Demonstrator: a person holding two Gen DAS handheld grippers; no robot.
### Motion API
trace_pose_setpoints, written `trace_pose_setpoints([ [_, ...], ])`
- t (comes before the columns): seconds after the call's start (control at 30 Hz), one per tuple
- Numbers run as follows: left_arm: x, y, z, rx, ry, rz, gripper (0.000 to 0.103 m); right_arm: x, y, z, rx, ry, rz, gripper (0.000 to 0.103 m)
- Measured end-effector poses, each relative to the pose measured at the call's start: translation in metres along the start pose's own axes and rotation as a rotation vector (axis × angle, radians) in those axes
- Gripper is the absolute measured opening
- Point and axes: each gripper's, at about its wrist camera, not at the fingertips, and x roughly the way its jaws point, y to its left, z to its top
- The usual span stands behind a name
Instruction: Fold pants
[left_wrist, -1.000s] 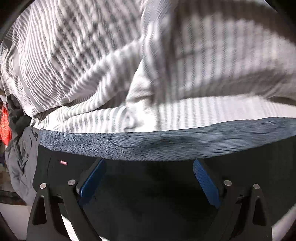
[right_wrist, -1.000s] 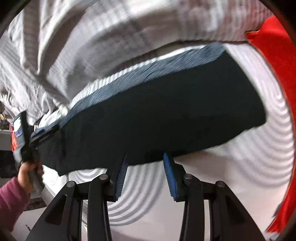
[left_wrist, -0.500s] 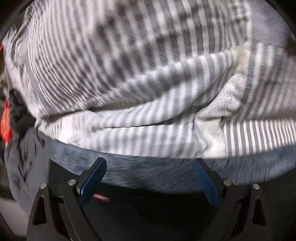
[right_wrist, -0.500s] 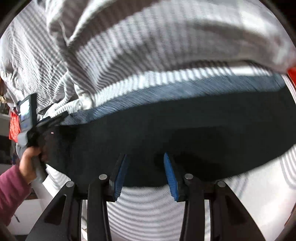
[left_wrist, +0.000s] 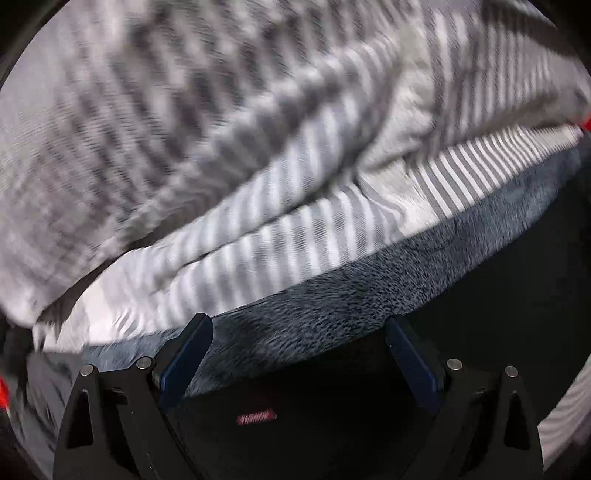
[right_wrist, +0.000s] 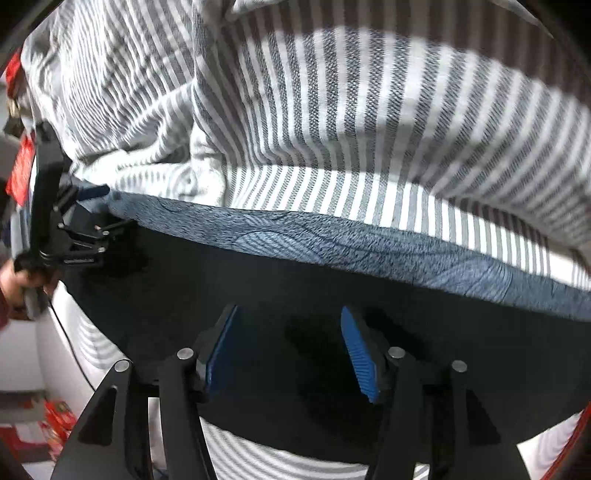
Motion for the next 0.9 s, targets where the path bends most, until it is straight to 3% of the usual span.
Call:
trace_pose_setpoints([
  [0.07, 0.011, 0.001, 0.000, 0.049, 0.020, -0.028, 0.084, 0.004, -0.003, 0.000, 0.016, 0.006, -0.001, 0.061],
  [0.2, 0.011, -0.003, 0.002, 0.101, 0.004, -0.143, 0.031, 0.010, -0.004, -0.006, 0.041, 0.020, 0.017, 0.061],
  [0.3, 0.006, -0.008, 0.006, 0.110, -0.017, -0.142, 0.010, 0.011, 0.004, -0.010, 0.012, 0.027, 0.014, 0.057],
  [0.33, 0.005, -0.006, 0.008, 0.096, -0.022, -0.144, 0.010, 0.010, 0.006, -0.011, 0.002, 0.030, 0.015, 0.053],
  [0.5, 0.016, 0.015, 0.009, 0.041, -0.024, -0.153, 0.010, 0.008, 0.013, -0.015, -0.010, 0.031, 0.021, 0.053],
  [0.6, 0.030, 0.028, 0.004, -0.017, -0.040, -0.142, 0.020, 0.022, 0.012, -0.020, 0.019, 0.066, 0.014, 0.053],
  [0.67, 0.029, 0.036, 0.006, -0.080, -0.048, -0.098, 0.036, 0.027, 0.009, -0.025, 0.041, 0.079, 0.020, 0.052],
  [0.77, 0.012, 0.061, 0.003, -0.158, -0.079, -0.014, 0.038, 0.026, 0.011, -0.031, 0.042, 0.067, 0.021, 0.052],
  [0.9, -0.009, 0.084, -0.017, -0.186, -0.070, -0.033, 0.038, 0.024, 0.009, -0.033, 0.055, 0.065, 0.027, 0.052],
])
